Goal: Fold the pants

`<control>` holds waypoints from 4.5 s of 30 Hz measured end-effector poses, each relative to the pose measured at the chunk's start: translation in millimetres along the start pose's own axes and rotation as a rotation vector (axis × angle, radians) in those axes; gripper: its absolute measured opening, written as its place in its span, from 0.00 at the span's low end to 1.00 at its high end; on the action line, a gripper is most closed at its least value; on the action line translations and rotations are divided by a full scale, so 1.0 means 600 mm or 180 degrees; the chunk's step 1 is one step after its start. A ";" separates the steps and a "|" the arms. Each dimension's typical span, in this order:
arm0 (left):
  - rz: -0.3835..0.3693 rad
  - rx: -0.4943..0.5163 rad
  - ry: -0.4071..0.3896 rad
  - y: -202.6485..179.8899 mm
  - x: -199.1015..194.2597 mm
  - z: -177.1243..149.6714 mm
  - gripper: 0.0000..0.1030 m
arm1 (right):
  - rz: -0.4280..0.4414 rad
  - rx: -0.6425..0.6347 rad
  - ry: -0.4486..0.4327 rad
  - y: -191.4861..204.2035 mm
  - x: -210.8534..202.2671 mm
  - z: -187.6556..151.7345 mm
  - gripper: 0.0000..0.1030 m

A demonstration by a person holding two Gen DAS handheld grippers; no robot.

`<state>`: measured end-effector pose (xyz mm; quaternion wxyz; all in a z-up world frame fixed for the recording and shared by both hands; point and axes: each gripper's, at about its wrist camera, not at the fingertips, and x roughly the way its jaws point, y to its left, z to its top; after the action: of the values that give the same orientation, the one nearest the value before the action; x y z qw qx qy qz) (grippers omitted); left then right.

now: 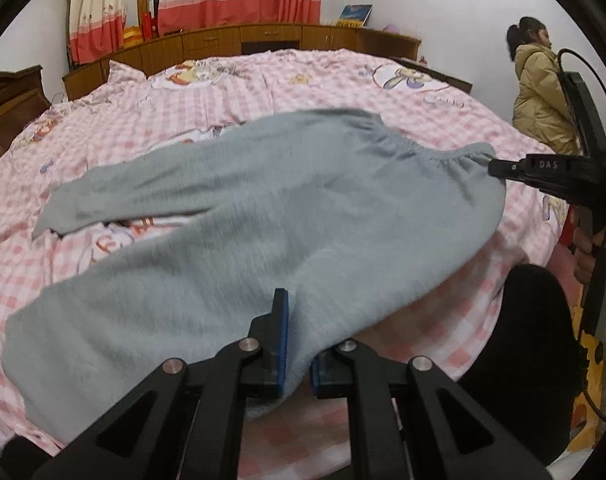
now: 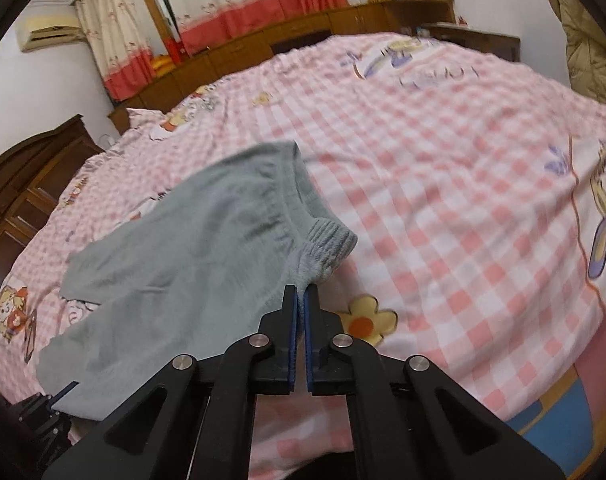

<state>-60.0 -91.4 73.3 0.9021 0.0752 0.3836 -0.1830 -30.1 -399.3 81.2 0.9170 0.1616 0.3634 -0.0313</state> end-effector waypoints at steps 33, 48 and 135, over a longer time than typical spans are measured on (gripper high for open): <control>0.0243 -0.0340 0.0516 0.202 0.263 0.202 0.08 | 0.0011 -0.0360 0.0408 0.102 0.323 0.198 0.06; 0.0226 -0.0505 0.0421 0.209 0.260 0.202 0.23 | -0.0038 -0.0888 0.0275 0.050 0.254 0.220 0.51; 0.0565 -0.0203 0.0177 0.261 0.220 0.290 0.67 | -0.0258 -0.0842 -0.0118 0.124 0.239 0.190 0.40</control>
<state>200.8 -31.0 98.3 0.9057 0.0851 0.4060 -0.0878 163.1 -356.4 82.5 0.9348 0.0238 0.3536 -0.0231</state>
